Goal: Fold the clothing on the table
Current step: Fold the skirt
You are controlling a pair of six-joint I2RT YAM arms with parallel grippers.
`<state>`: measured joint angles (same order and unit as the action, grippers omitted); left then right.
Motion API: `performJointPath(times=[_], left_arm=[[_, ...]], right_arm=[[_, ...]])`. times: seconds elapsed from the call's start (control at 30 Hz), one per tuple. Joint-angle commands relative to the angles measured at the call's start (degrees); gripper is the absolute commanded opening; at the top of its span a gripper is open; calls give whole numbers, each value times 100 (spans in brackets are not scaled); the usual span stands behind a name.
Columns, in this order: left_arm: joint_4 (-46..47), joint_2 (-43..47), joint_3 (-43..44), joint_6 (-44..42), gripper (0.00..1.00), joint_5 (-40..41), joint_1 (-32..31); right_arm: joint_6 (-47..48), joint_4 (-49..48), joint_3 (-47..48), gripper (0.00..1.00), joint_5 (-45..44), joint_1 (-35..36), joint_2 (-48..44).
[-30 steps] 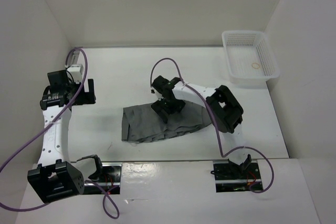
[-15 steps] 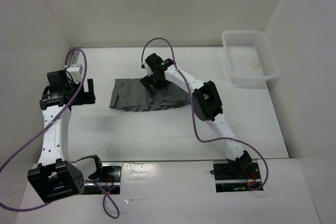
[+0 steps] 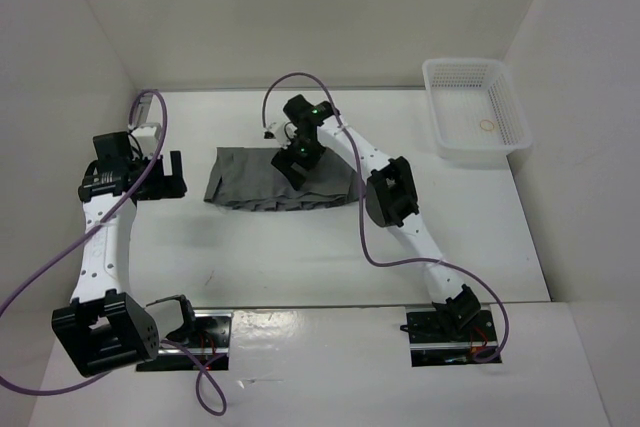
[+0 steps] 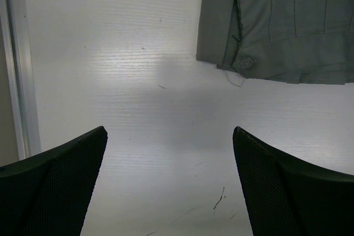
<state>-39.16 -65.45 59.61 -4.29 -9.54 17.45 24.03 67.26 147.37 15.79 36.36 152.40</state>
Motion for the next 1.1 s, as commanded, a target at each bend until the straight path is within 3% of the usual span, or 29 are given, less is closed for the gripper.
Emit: performJointPath(times=[0.0,0.37,0.6,0.7,0.87,0.9,1.0,1.07], left_arm=[[40,6,-20,-28,100,-215,30],[40,6,-20,-80,100,-320,30],[-13,7,33,-133,100,-504,30],[232,-178,33,-238,100,-732,30],[724,-1100,436,-686,100,-1050,-171],[795,-1284,524,-791,100,-1050,-172],[909,-2092,1032,-1274,96,-1198,-172],[910,-2690,1393,-1581,91,-1374,-172]], right_arm=[[593,727,-199,99,504,204,54],[920,727,-332,99,142,389,-148],[288,727,494,99,601,258,-1052],[85,376,144,99,514,205,-1632],[31,-315,-1619,99,267,4,-3187],[31,-537,-2616,99,145,-84,-3468],[31,-1073,-4305,99,-313,-294,-4453],[92,-1137,-4943,99,-366,-480,-5014]])
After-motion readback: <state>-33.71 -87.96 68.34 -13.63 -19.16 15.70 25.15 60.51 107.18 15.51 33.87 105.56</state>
